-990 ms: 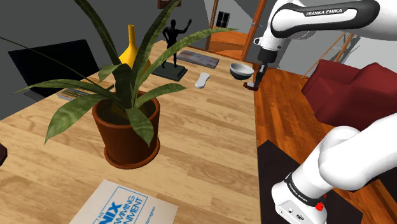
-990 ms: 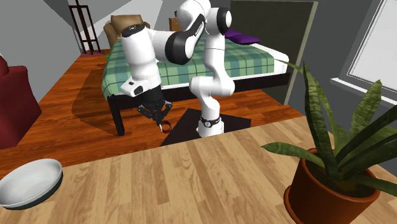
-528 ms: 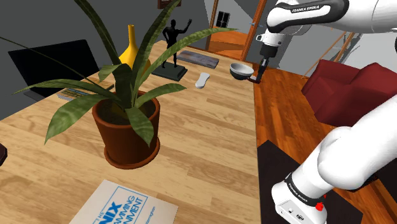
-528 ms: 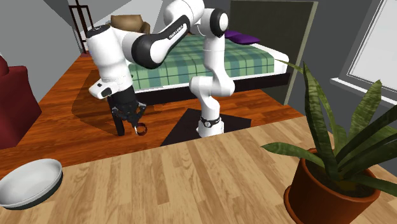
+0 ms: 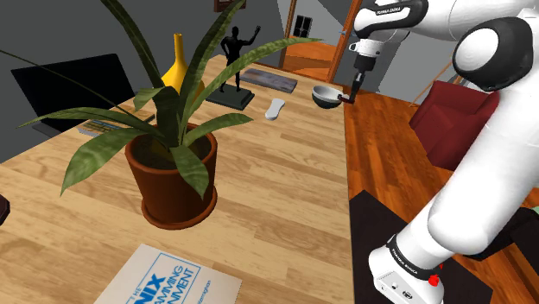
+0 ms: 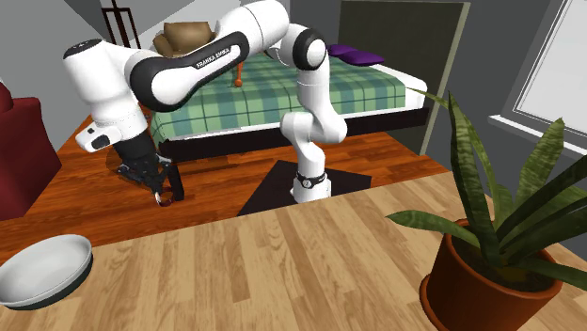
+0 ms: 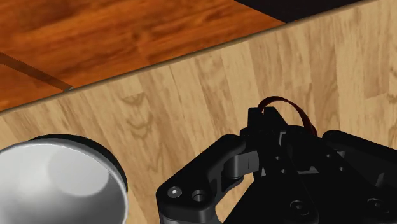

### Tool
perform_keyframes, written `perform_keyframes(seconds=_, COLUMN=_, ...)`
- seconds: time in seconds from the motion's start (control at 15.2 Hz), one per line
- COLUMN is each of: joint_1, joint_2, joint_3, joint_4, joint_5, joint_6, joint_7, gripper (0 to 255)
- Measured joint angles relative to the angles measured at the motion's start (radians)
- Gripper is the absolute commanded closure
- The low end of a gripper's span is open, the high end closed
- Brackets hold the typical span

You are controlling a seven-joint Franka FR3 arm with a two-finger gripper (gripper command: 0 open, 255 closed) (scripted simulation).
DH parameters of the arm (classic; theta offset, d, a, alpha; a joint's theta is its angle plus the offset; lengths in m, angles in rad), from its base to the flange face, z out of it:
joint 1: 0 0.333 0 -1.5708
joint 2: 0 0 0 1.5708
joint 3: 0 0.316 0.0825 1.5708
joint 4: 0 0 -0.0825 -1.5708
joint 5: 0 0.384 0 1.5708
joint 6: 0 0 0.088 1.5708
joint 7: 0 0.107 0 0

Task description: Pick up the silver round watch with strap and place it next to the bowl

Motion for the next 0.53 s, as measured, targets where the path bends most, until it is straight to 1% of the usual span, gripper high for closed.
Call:
perform_keyframes(seconds=0.33, joint_1=-0.114, joint_2=0.223, joint_3=-0.012, joint_4=0.273, joint_5=0.109, joint_6=-0.084, joint_7=-0.111, gripper=255)
perform_keyframes(seconds=0.53, joint_1=-0.210, joint_2=0.365, joint_3=-0.003, joint_4=0.478, joint_5=0.170, joint_6=-0.159, joint_7=-0.158, gripper=255)
